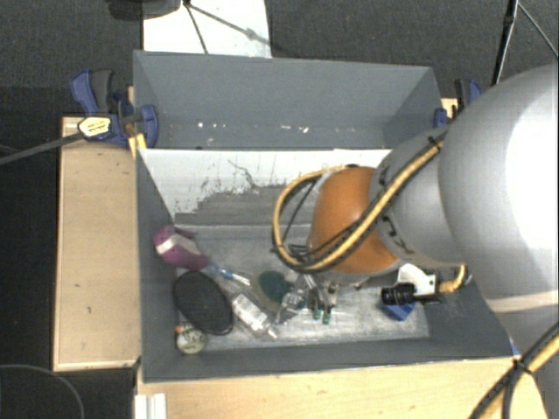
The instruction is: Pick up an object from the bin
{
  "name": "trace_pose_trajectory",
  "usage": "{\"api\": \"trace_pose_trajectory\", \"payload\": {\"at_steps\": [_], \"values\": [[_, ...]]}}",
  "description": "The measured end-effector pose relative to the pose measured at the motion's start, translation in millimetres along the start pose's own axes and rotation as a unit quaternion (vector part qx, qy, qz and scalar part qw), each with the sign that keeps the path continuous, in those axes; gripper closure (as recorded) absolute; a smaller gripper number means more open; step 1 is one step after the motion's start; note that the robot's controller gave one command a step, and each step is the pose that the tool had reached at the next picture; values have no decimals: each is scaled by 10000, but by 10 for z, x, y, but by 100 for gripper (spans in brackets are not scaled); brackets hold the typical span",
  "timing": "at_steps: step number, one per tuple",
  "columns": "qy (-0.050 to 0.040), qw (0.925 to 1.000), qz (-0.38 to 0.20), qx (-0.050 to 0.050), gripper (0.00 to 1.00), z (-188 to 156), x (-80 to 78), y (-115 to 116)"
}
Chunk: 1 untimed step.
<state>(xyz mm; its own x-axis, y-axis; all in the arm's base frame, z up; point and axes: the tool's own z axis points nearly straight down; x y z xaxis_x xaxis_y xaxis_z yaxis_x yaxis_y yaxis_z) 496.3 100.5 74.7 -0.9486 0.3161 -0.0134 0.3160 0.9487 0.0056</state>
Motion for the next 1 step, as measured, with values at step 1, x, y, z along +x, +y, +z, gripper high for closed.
{"api": "trace_pose_trajectory", "payload": {"at_steps": [1], "values": [[29,9998,-212,6,100,-1524,128,-142]]}}
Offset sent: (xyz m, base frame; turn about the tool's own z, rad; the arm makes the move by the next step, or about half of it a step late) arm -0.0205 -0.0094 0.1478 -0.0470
